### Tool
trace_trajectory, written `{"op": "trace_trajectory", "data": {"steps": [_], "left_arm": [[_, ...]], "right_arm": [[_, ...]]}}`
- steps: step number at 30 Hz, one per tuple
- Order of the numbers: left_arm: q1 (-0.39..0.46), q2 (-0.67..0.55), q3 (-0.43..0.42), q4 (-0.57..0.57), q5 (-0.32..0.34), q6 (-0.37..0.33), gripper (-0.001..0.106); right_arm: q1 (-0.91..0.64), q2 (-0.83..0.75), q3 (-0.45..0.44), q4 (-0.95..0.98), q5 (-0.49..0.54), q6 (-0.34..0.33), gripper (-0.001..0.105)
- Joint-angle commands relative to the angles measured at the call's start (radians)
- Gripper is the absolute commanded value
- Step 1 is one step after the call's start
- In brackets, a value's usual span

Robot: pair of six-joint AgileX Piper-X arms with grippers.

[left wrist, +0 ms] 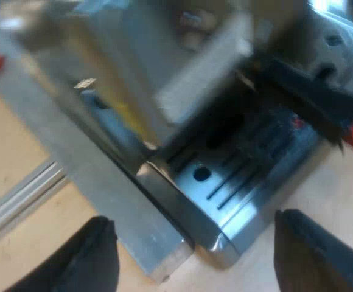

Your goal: Put the handle in the coffee machine

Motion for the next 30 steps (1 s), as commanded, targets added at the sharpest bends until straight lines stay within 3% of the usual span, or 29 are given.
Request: {"op": "trace_trajectory", "data": {"steps": [1, 6, 8, 11, 15, 22, 30], "left_arm": [[0.009, -0.007, -0.035, -0.035, -0.005, -0.123, 0.058], [0.009, -0.007, -0.112, -0.1, -0.005, -0.14, 0.058], [0.009, -0.007, -0.165, -0.117, -0.014, -0.208, 0.058], [0.009, -0.007, -0.217, -0.118, -0.014, -0.228, 0.058], [0.009, -0.025, -0.235, -0.118, -0.037, -0.235, 0.058], [0.017, -0.077, -0.235, -0.079, -0.162, -0.252, 0.058], [0.15, -0.16, -0.235, -0.068, -0.163, -0.252, 0.058]], "right_arm": [[-0.005, 0.008, -0.064, 0.04, -0.002, -0.044, 0.059], [-0.093, 0.049, -0.191, 0.217, 0.0, -0.115, 0.059], [-0.182, 0.074, -0.262, 0.328, 0.0, -0.114, 0.059], [-0.301, 0.091, -0.326, 0.426, -0.003, -0.087, 0.059], [-0.478, 0.078, -0.334, 0.435, -0.004, -0.047, 0.059], [-0.834, 0.025, -0.334, 0.48, -0.052, -0.036, 0.059], [-1.057, -0.079, -0.297, 0.503, -0.052, -0.047, 0.059]]}}
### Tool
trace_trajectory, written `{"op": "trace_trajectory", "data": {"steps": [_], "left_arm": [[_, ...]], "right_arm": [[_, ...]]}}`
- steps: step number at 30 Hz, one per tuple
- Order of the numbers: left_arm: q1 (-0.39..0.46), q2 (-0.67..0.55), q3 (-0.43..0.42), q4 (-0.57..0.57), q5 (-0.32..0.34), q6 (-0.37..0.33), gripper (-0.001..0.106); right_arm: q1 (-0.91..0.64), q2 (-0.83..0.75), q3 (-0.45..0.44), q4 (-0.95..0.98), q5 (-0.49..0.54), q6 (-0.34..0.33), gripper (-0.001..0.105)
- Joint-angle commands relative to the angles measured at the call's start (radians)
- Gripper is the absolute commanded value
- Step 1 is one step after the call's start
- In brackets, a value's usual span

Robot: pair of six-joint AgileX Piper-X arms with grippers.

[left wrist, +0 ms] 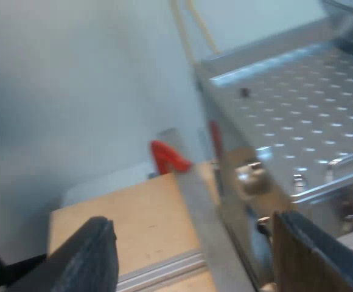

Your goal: Put the handle in the coffee machine

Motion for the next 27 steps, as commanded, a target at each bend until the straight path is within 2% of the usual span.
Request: {"op": "trace_trajectory", "data": {"steps": [1, 5, 7, 14, 18, 24, 27], "left_arm": [[0.046, -0.036, -0.006, 0.007, -0.005, -0.014, 0.058], [0.08, -0.096, -0.003, 0.057, -0.005, -0.014, 0.058], [0.079, -0.131, 0.013, 0.065, -0.005, -0.014, 0.058], [0.079, -0.345, 0.167, 0.09, -0.005, -0.014, 0.058], [0.079, -0.458, 0.247, 0.198, -0.005, -0.014, 0.058], [0.079, -0.558, 0.315, 0.303, -0.005, -0.014, 0.058], [0.079, -0.658, 0.349, 0.4, -0.005, -0.014, 0.058]], "right_arm": [[-0.048, -0.06, 0.017, 0.027, -0.011, -0.027, 0.059], [-0.055, -0.155, 0.05, 0.061, -0.011, -0.083, 0.059], [-0.055, -0.207, 0.071, 0.065, -0.011, -0.086, 0.059], [-0.055, -0.422, 0.154, 0.095, -0.011, -0.093, 0.059], [-0.055, -0.543, 0.187, 0.144, -0.011, -0.093, 0.059], [-0.055, -0.683, 0.213, 0.241, -0.011, -0.085, 0.059], [-0.055, -0.692, 0.197, 0.316, -0.003, -0.07, 0.059]]}}
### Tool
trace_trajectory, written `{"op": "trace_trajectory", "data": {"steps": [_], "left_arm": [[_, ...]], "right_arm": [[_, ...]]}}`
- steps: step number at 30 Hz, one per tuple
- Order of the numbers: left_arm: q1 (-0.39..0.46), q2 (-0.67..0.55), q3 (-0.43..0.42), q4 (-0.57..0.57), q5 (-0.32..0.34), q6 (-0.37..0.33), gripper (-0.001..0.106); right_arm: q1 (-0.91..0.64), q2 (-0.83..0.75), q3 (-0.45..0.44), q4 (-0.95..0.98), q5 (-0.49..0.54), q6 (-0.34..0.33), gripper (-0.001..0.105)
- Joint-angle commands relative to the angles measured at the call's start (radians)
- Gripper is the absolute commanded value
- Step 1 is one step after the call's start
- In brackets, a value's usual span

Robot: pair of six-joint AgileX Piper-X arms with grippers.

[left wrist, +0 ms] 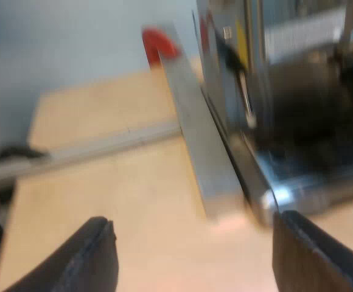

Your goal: Put the handle in the coffee machine

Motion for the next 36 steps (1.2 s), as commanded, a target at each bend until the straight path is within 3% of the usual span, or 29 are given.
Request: {"op": "trace_trajectory", "data": {"steps": [1, 5, 9, 14, 16, 21, 26, 28, 36], "left_arm": [[0.001, -0.141, 0.016, 0.089, 0.002, -0.014, 0.058], [0.001, -0.141, 0.01, 0.179, 0.019, -0.011, 0.058], [0.001, -0.144, 0.013, 0.157, 0.024, -0.011, 0.058], [-0.016, -0.141, 0.044, 0.02, 0.019, -0.018, 0.058], [-0.045, -0.141, 0.084, -0.129, 0.003, -0.076, 0.058], [-0.094, -0.141, 0.15, -0.304, -0.053, -0.123, 0.058], [-0.116, -0.141, 0.178, -0.336, -0.098, -0.123, 0.058], [-0.152, -0.14, 0.254, -0.339, -0.138, -0.123, 0.058], [-0.186, -0.14, 0.357, -0.339, -0.14, -0.123, 0.058]], "right_arm": [[-0.005, -0.046, -0.018, 0.061, 0.0, 0.0, 0.059], [-0.005, -0.048, -0.017, 0.042, -0.008, 0.0, 0.059], [-0.005, -0.048, -0.017, 0.017, -0.008, 0.0, 0.059], [-0.005, -0.046, -0.01, -0.033, -0.008, 0.0, 0.059], [-0.005, -0.046, -0.003, -0.058, -0.008, 0.0, 0.059], [-0.005, -0.046, 0.065, -0.184, -0.008, 0.0, 0.059], [-0.005, -0.046, 0.126, -0.222, -0.008, 0.0, 0.059], [-0.005, -0.046, 0.166, -0.222, -0.008, 0.0, 0.059], [-0.005, -0.044, 0.295, -0.222, -0.027, 0.0, 0.059]]}}
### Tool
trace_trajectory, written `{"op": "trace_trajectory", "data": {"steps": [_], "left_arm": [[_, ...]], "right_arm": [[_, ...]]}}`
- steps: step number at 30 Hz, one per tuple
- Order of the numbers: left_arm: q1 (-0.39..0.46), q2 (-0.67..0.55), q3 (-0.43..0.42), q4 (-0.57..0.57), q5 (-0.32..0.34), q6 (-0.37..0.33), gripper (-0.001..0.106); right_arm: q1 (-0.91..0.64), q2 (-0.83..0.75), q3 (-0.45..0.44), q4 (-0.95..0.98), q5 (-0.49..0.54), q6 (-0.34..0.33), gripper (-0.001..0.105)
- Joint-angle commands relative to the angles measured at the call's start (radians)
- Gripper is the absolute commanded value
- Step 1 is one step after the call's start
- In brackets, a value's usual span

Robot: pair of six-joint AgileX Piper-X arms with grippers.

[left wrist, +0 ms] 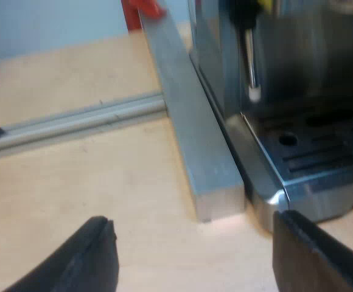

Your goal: Put the handle in the coffee machine

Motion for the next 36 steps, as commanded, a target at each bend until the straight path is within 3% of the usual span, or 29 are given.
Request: {"op": "trace_trajectory", "data": {"steps": [1, 9, 36], "left_arm": [[-0.011, -0.139, 0.011, -0.016, -0.013, -0.014, 0.058], [-0.013, -0.139, 0.011, -0.017, -0.013, -0.014, 0.058], [-0.013, -0.139, 0.011, -0.017, -0.013, -0.014, 0.058]], "right_arm": [[-0.005, -0.046, 0.035, -0.01, -0.029, -0.004, 0.059], [-0.005, -0.046, 0.1, -0.017, -0.035, -0.004, 0.059], [-0.005, -0.044, 0.1, -0.019, -0.035, -0.004, 0.059]]}}
